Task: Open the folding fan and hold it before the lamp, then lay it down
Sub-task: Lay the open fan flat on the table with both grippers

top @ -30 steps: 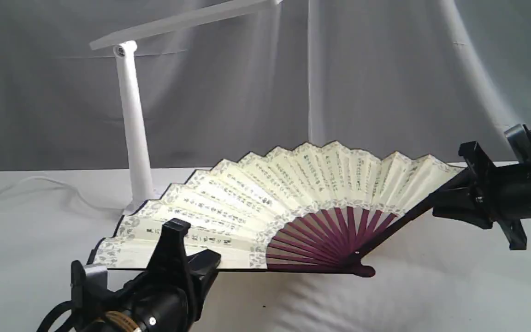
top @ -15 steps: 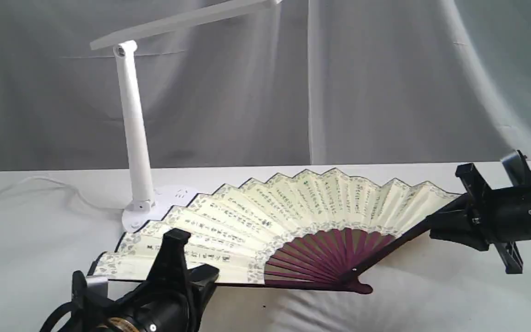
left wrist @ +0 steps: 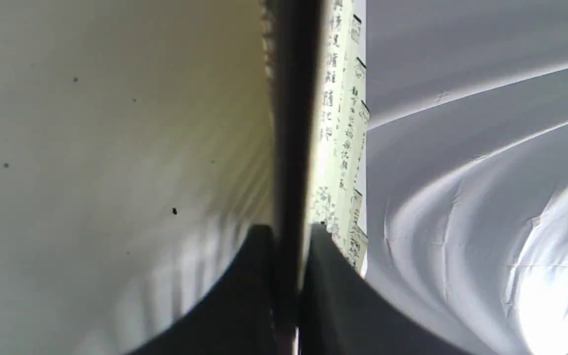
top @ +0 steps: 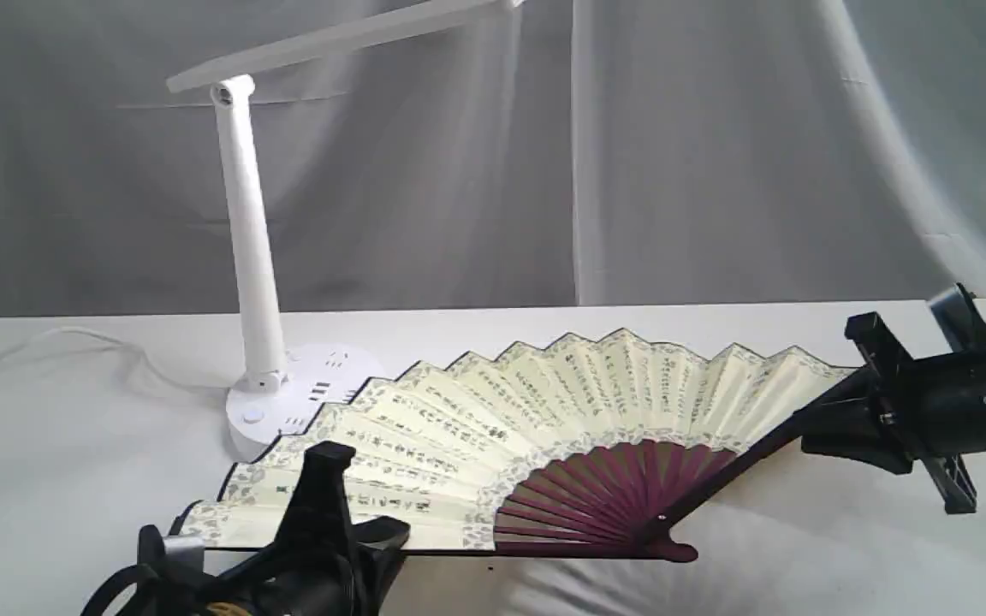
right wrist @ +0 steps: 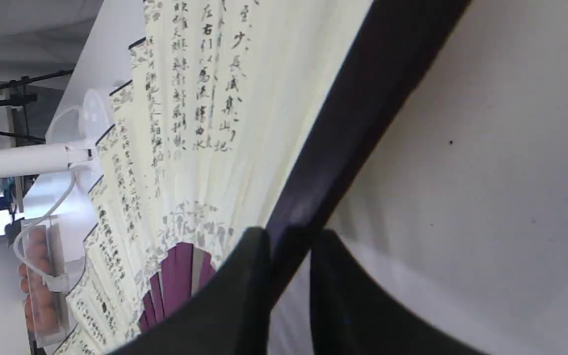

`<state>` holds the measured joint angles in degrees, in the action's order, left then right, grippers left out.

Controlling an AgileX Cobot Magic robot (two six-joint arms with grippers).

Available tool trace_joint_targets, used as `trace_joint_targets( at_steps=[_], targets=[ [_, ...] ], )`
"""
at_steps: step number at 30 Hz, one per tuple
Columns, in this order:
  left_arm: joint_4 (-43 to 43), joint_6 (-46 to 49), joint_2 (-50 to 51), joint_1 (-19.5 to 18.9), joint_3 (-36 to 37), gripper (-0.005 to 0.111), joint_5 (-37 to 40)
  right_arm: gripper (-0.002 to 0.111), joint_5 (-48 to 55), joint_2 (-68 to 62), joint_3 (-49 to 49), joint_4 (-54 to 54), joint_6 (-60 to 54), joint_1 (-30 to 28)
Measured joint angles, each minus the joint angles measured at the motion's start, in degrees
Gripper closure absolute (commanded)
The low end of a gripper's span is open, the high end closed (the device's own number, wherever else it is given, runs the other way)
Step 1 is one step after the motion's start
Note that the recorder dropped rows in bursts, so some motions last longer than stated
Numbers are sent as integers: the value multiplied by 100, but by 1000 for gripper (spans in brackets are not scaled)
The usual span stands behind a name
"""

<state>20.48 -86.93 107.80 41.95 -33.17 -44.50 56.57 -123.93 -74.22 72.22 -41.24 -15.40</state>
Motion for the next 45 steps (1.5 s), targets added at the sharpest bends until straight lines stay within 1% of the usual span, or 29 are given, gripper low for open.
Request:
trace_joint_targets(
  at_steps=[8,10,13,16,18,25,27,30,34,40,42,45],
  targets=[
    [-36,-9,0,5,0,107,34,108,13,0,0,-112,-3,0],
    [17,-9,0,66,0,107,47,108,13,0,0,-138,-3,0],
    [307,4,0,275,0,107,94,106,13,0,0,-237,22,-26],
    [482,84,0,353,0,107,94,96,13,0,0,-282,49,-26],
    [508,98,0,353,0,107,80,87,13,0,0,-332,33,-26],
    [428,136,0,396,-15,107,-25,68,209,0,0,-635,-78,-1],
    [418,136,0,396,-15,107,-34,60,233,0,0,-745,-48,-1],
    [405,232,0,396,-20,107,-34,54,302,0,0,-880,72,-1],
    [363,437,0,396,-20,107,-34,54,543,0,0,-958,205,-1],
    [203,443,0,406,-20,107,195,54,798,36,0,-1089,248,-1],
    [238,395,0,467,9,107,179,54,808,111,0,-1176,271,-1],
    [449,395,-11,670,114,107,143,54,740,257,0,-1246,287,-1]
  ],
)
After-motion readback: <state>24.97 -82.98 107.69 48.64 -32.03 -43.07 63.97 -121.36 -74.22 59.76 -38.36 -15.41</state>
